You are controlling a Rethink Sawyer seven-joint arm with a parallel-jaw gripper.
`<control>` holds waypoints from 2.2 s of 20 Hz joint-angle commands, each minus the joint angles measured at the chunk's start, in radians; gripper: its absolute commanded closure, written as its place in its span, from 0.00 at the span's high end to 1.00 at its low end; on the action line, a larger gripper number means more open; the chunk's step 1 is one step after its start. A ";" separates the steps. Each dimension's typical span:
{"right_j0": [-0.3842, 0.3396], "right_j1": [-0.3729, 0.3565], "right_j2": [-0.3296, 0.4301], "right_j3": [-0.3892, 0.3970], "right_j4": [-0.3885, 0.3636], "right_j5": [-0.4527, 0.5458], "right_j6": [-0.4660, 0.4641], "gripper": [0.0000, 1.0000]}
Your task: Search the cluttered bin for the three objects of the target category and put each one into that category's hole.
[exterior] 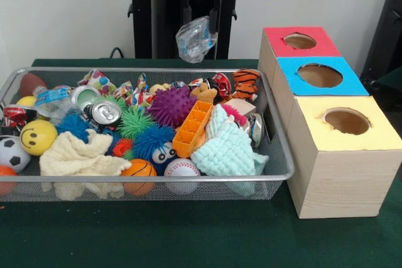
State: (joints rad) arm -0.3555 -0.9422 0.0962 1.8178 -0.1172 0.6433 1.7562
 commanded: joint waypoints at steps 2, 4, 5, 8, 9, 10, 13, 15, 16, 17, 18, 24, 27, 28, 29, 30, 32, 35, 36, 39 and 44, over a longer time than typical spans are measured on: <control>0.050 -0.014 -0.023 0.092 0.062 0.084 0.206 0.00; 0.069 -0.009 -0.032 0.100 0.077 0.069 0.222 0.00; 0.079 -0.008 -0.038 0.103 0.084 0.064 0.229 0.00; 0.101 0.003 -0.051 0.112 0.100 0.041 0.242 0.00; 0.108 0.009 -0.056 0.113 0.105 0.031 0.247 0.00; 0.116 0.012 -0.061 0.117 0.112 0.021 0.253 0.00; 0.137 0.022 -0.074 0.131 0.132 -0.010 0.267 0.00; 0.153 0.025 -0.087 0.139 0.139 -0.032 0.277 0.00; 0.159 0.029 -0.093 0.138 0.141 -0.039 0.278 0.00; 0.162 0.034 -0.094 0.142 0.148 -0.048 0.276 0.00; 0.165 0.038 -0.095 0.146 0.155 -0.057 0.274 0.00; 0.197 0.058 -0.096 0.172 0.214 -0.110 0.290 0.00; 0.225 0.073 -0.106 0.172 0.237 -0.132 0.304 0.00; 0.235 0.077 -0.111 0.170 0.244 -0.138 0.307 0.00; 0.244 0.082 -0.117 0.169 0.251 -0.143 0.311 0.00; 0.252 0.085 -0.122 0.168 0.258 -0.145 0.311 0.00; 0.259 0.090 -0.127 0.168 0.273 -0.152 0.305 0.00; 0.271 0.101 -0.133 0.164 0.294 -0.158 0.300 0.00; 0.278 0.104 -0.138 0.162 0.301 -0.160 0.302 0.00; 0.298 0.111 -0.148 0.157 0.325 -0.161 0.308 0.00; 0.353 0.087 -0.179 0.142 0.375 -0.090 0.342 0.00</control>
State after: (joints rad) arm -0.0278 -0.8651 -0.0623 1.9125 0.1914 0.5201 1.7645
